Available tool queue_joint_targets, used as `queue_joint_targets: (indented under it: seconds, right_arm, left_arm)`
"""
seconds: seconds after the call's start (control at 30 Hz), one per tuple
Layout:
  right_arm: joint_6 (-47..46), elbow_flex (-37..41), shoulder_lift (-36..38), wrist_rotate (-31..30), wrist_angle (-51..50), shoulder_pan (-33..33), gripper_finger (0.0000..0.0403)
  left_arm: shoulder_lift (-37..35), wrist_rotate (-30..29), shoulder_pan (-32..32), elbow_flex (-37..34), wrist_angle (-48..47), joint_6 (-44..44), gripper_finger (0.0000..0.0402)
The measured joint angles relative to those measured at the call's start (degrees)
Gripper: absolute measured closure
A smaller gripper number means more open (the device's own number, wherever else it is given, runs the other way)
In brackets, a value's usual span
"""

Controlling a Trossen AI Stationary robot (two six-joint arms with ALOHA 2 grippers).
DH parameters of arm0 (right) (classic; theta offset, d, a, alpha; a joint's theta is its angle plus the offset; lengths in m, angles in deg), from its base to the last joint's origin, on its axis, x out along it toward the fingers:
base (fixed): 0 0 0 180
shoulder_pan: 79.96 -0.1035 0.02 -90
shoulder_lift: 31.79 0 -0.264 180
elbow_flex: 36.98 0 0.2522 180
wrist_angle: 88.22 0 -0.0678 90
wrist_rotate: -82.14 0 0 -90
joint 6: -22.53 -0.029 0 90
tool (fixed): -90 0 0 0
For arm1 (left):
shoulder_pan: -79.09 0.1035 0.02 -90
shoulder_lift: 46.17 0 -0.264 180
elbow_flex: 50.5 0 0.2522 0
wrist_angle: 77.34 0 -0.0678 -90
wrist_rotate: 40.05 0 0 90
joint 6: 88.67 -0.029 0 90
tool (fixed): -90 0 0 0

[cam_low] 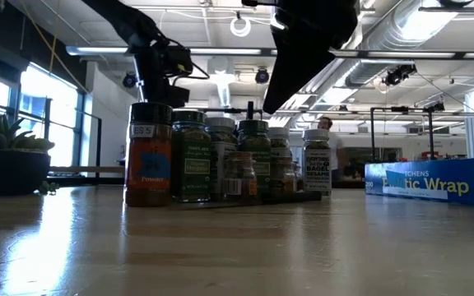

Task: Shelf spices
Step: Put the black lid seasoning bottle on the shelf

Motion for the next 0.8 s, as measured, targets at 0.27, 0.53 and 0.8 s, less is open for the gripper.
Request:
queue_joint_targets:
  seconds: [0.27, 0.53, 0.8]
  right_arm:
    - [-0.2, 0.0, 0.0, 0.1, 0.1, 0.0, 0.0139]
    - [-1.5, 0.0, 0.0, 1.0, -2.5, -0.8, 0.0139]
    - [-6.0, -8.6, 0.0, -4.9, -22.1, -3.2, 0.0139]
  left_arm:
    - [-1.2, -0.5, -5.1, 0.0, 4.5, 0.0, 0.0400]
    - [-10.0, -3.7, -2.5, -0.4, -3.0, -3.9, 0.0401]
    - [-20.1, 5.8, -3.7, -16.5, 3.6, -3.6, 0.0401]
